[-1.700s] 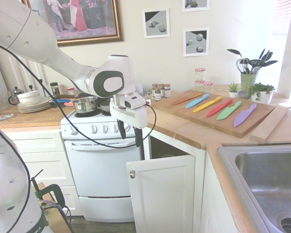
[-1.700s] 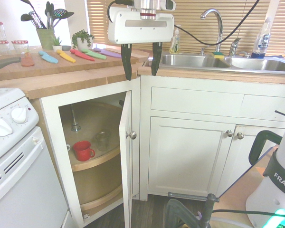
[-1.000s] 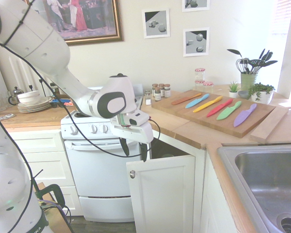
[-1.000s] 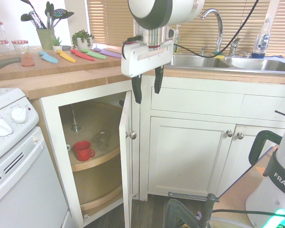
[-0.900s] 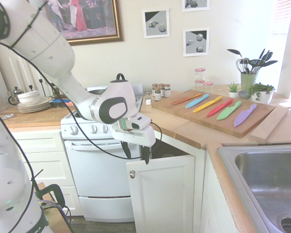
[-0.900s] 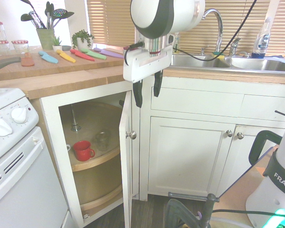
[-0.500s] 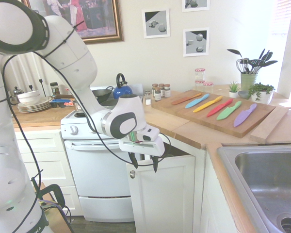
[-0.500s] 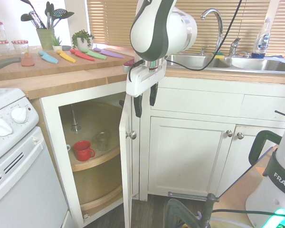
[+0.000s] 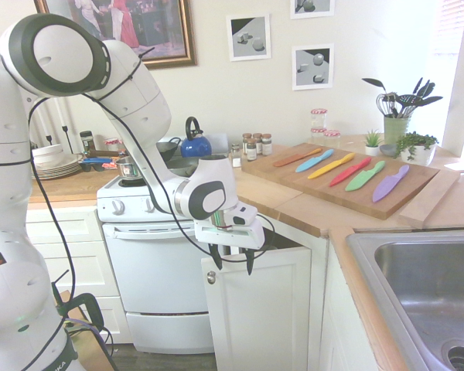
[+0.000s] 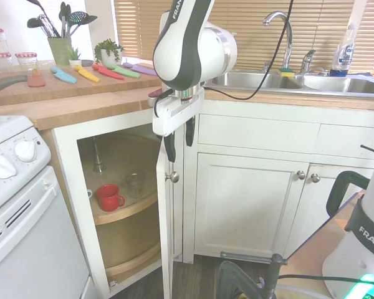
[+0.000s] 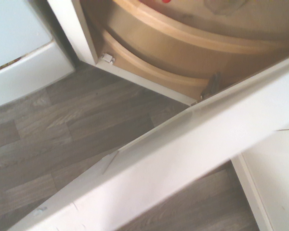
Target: Close the cabinet
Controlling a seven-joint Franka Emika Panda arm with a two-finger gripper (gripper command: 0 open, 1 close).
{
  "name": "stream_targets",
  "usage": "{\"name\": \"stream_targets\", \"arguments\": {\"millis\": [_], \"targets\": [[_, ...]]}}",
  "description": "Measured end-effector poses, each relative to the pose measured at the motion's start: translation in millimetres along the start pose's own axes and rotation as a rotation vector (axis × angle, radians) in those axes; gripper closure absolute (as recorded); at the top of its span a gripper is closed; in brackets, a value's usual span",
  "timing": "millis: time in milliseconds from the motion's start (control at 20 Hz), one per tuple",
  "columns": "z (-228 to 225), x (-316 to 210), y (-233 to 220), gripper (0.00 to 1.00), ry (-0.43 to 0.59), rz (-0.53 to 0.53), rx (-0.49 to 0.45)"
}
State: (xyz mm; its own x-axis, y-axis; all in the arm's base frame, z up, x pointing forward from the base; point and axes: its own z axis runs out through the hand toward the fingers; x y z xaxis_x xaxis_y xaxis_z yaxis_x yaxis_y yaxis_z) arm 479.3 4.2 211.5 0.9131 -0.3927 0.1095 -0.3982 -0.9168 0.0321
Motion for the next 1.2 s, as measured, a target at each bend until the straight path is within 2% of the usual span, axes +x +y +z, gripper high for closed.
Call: {"name": "stream_targets", "arguments": {"millis": [700,1200], "targets": [[4.4,0.7,3.8,1.0,-0.011,0.009,-0.01],[4.2,-2.6,-9.3,1.0,-0.013,-0.007,-0.01]]}}
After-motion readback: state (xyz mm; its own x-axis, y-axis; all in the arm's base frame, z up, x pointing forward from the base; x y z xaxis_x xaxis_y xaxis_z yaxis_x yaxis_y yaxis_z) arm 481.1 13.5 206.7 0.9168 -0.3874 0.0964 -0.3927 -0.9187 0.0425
